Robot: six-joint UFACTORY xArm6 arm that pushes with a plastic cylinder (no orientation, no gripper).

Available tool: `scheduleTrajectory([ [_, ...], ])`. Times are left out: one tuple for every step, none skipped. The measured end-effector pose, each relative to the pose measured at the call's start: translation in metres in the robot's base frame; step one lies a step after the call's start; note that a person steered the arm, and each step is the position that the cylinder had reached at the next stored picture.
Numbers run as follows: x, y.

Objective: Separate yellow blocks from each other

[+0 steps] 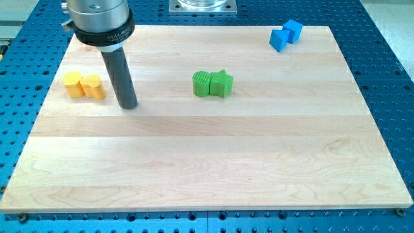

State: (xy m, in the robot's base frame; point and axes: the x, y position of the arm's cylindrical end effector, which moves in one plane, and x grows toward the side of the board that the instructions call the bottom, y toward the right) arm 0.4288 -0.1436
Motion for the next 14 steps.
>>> scheduleTrajectory([
  [0.0,-0.004],
  [0.0,-0.013],
  [0.0,-0.013],
  [-0.04,-0.013],
  [-0.075,-0.016],
  [-0.084,-0.076],
  [-0.076,-0.13],
  [-0.061,-0.127],
  [-0.062,-0.108],
  [-0.081,-0.098],
  [-0.064,-0.093],
  [-0.014,-0.09],
  [-0.009,-0.076],
  [-0.016,-0.059],
])
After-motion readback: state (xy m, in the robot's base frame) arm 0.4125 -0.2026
